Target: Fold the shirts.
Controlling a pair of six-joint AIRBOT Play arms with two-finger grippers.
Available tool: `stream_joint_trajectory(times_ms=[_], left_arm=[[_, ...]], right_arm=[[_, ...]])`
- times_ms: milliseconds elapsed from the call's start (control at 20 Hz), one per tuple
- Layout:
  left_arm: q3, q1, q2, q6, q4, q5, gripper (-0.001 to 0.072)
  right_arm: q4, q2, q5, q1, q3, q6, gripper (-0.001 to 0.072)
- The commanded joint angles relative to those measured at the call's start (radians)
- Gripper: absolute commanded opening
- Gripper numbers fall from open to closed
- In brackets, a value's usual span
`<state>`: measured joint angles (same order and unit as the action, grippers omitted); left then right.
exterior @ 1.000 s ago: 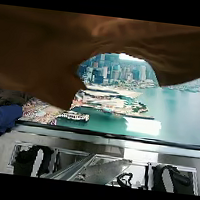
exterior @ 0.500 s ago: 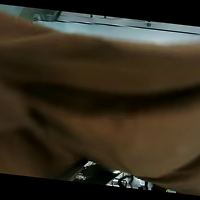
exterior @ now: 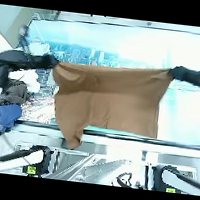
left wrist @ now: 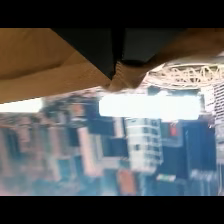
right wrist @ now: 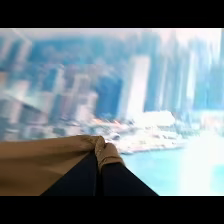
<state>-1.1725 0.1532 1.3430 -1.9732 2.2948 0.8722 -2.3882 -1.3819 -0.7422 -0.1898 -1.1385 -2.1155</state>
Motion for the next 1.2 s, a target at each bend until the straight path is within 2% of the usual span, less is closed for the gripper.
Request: stream_joint_trajectory(times_ms=[0, 200, 350, 450, 600, 700, 800, 900, 1150], left_arm=[[-0.111, -0.039, 0.352, -0.020, 0.010, -0.061, 0.0020], [-0.470, -0.090, 0.591, 0.051, 0.001, -0.038, 0.0020], [-0.695, -0.091, 0.674, 0.126, -0.006, 0.009, 0.0020], [-0.770, -0.097, 0.689, 0.186, -0.085, 0.056, 0.0020], [-0.833, -0.120, 0.688, 0.270, -0.311, 0.215, 0.0020], [-0.848, -0.136, 0.683, 0.287, -0.400, 0.343, 0.0020], [-0.808, -0.157, 0.667, 0.320, -0.514, 0.401, 0.0020], [-0.755, -0.166, 0.663, 0.376, -0.590, 0.406, 0.0020], [-0.649, -0.169, 0.668, 0.413, -0.591, 0.343, 0.0020]], right_arm=[[-0.026, -0.306, 0.090, 0.004, -0.086, -0.009, 0.0011], [-0.043, -0.496, 0.035, 0.004, -0.375, 0.021, 0.0011], [-0.038, -0.542, 0.027, 0.003, -0.533, 0.021, 0.0011], [-0.038, -0.544, -0.014, 0.003, -0.558, 0.021, 0.0012], [0.076, -0.541, -0.150, 0.003, -0.557, 0.026, 0.0011], [0.207, -0.540, -0.218, 0.004, -0.557, 0.082, 0.0011], [0.359, -0.541, -0.262, 0.008, -0.553, 0.154, 0.0011], [0.467, -0.541, -0.282, 0.012, -0.552, 0.215, 0.0011], [0.475, -0.551, -0.278, 0.031, -0.549, 0.233, 0.0011]])
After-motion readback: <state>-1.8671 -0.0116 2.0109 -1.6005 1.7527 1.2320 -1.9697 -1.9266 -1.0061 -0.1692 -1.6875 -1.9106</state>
